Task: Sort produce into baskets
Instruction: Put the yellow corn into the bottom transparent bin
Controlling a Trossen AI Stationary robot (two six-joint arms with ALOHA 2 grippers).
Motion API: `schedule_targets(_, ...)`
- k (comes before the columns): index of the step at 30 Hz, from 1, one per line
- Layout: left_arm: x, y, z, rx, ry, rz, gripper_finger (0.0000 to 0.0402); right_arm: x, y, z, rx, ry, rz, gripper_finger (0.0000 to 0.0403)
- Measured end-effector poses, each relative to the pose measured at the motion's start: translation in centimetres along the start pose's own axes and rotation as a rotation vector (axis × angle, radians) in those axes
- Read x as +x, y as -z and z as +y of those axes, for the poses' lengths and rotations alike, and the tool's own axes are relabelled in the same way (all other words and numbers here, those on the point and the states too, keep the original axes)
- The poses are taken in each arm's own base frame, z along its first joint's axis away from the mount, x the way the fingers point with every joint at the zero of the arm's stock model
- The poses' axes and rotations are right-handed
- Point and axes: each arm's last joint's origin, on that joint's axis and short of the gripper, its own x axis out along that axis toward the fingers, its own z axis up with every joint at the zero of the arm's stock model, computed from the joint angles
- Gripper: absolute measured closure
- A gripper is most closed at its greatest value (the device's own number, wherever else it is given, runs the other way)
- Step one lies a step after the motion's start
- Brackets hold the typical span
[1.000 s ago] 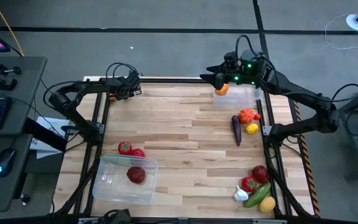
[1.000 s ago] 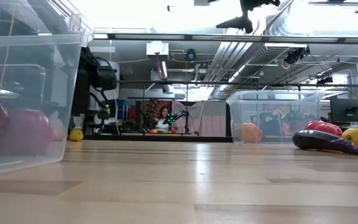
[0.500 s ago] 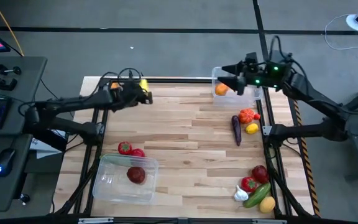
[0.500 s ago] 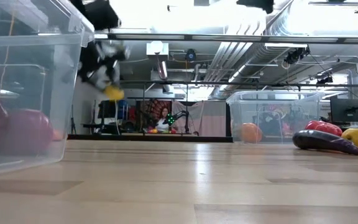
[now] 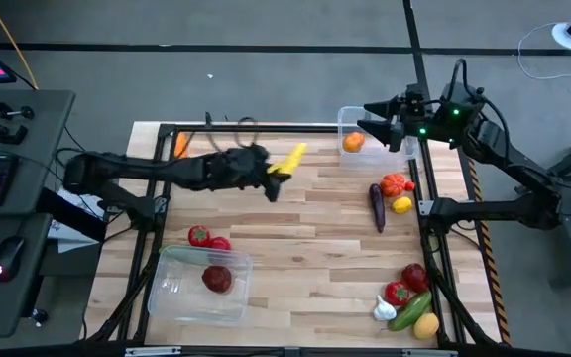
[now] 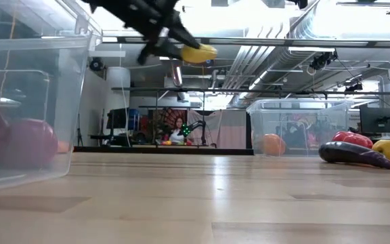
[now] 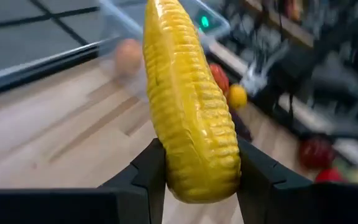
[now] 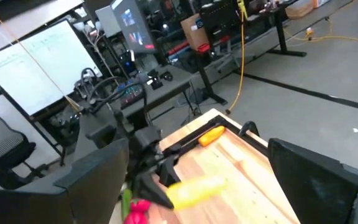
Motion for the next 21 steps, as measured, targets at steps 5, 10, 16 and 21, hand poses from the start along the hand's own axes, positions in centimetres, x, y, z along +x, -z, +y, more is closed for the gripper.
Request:
schedule_targets(5, 2.1, -1.8, -1.2, 0.221, 0.013, 0.148, 0.0281, 0.2, 0.1, -0.1, 0.027, 0.005, 0.005, 0.0025)
schedule_targets(10, 1.1, -2.5, -1.8, 0.376, 0.014, 0.234, 0.0262, 0.2, 0.0, -0.1, 0.046, 0.006, 0.004, 0.0025)
schedule_targets(16, -1.2, -3.6, -2.0, 0.459, 0.041, 0.192, 0.0269, 0.2, 0.0, -0.2, 0.046, 0.035, -0.009, 0.0025)
schedule_targets(21, -2.3, -4.4, -2.0, 0.504, 0.054, 0.150, 0.0272, 0.2, 0.0, -0.2, 0.048, 0.045, -0.016, 0.0025)
